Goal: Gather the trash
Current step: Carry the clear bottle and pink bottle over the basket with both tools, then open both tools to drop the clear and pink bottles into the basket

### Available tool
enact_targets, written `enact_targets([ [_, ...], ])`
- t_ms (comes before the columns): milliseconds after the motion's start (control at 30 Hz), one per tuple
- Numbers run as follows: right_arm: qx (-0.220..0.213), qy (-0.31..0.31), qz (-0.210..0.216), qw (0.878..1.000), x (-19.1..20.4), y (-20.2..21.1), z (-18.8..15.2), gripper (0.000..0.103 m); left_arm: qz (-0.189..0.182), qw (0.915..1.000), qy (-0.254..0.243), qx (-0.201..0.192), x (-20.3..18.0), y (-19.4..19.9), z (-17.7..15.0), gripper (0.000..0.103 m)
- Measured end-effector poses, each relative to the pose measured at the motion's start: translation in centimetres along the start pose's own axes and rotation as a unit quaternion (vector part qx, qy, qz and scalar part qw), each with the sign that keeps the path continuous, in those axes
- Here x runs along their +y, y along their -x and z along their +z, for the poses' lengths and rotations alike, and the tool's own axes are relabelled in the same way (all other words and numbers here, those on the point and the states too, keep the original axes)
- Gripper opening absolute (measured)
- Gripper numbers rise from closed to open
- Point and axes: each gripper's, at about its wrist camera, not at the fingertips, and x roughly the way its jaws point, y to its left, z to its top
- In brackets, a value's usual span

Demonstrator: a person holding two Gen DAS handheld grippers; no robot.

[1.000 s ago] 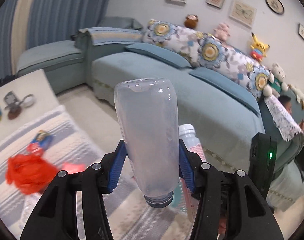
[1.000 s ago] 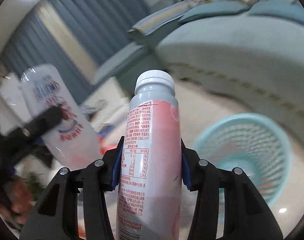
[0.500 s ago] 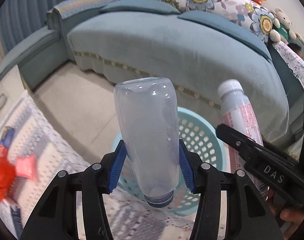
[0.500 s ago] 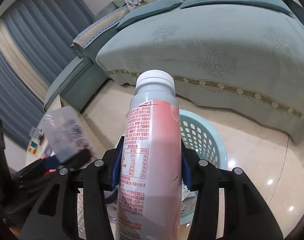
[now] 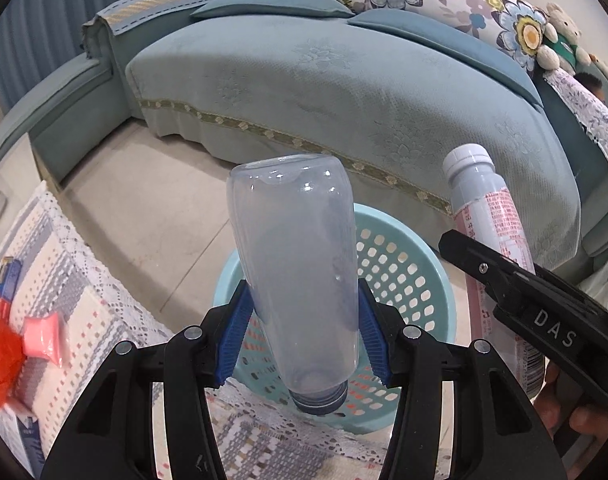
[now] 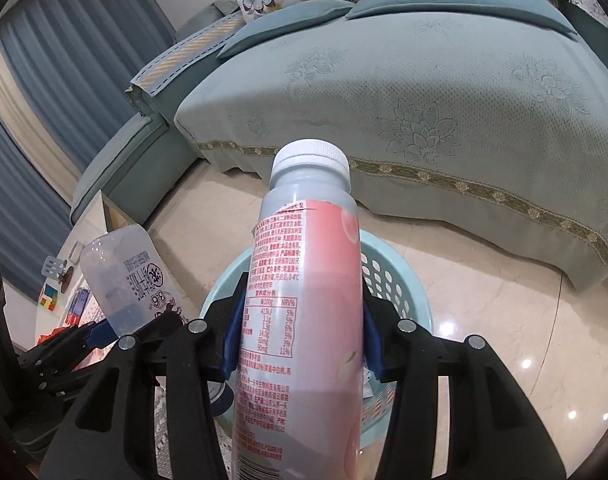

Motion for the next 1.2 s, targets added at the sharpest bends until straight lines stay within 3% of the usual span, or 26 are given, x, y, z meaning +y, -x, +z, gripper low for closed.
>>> enact_targets([
  [400, -0.013, 0.016, -0.005, 1.000, 1.0, 0.5, 0.1, 0.045, -0.006, 0.9999, 0.002, 0.011, 0.1, -0.4, -0.2, 0.048],
  [467, -0.018, 0.011, -0.009, 1.000, 0.9, 0.7, 0.2, 0.046, -0.004, 0.9999, 0.008, 0.005, 0.3, -0.2, 0.0, 0.051],
  [533, -0.019, 0.005, -0.008, 1.000, 0.9, 1.0, 0.3, 0.054, 0.001, 0.9999, 0.012, 0.001, 0.6, 0.1, 0.2, 0.066],
  [767, -0.048, -0.004, 0.000, 0.999, 1.1, 2.4, 0.7, 0.061, 0.007, 1.0000, 0.001, -0.006, 1.2, 1.2, 0.2, 0.070],
  [1200, -0.038, 0.030, -0.011, 0.999, 2.6, 2.1, 0.5, 0.063, 0.000, 1.0000, 0.003, -0.002, 2.2, 2.2, -0.3, 0.073],
])
